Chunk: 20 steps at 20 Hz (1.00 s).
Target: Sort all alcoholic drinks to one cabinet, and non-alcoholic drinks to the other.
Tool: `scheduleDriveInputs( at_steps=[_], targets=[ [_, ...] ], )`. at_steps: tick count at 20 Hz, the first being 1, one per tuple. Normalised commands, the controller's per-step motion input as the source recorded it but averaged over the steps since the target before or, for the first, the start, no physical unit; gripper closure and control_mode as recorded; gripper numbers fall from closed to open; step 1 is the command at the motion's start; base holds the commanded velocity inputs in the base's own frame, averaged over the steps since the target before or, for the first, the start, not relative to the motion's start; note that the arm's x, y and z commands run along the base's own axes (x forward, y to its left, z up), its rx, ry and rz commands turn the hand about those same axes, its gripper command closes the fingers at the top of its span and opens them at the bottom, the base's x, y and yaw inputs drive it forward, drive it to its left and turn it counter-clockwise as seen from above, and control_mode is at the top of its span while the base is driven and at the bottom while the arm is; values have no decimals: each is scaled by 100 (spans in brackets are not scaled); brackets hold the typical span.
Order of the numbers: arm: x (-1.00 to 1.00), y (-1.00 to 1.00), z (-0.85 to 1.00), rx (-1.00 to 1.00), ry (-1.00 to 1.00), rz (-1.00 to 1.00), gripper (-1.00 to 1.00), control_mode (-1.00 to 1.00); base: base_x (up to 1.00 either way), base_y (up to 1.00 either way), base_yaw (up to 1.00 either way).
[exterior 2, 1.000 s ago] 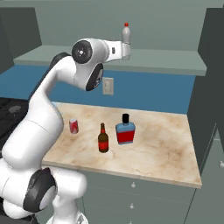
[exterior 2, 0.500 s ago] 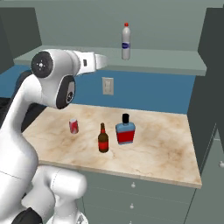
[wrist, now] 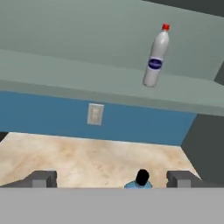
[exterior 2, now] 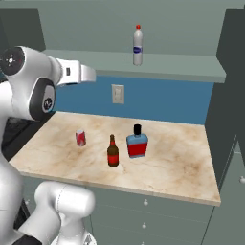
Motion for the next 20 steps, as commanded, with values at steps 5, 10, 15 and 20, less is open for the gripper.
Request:
scheduleDriveInputs(
  at_steps=[5,10,15,20],
  targets=[
    [-2,35,-41,1,29,-2,-100,-100,0,0,0],
    [-14,32,-63,0,16,-3,-100,-100,0,0,0],
    [-17,34,-60,0,1,-5,-100,-100,0,0,0],
    [0,33,-44,1,0,-7,-100,-100,0,0,0]
  ],
)
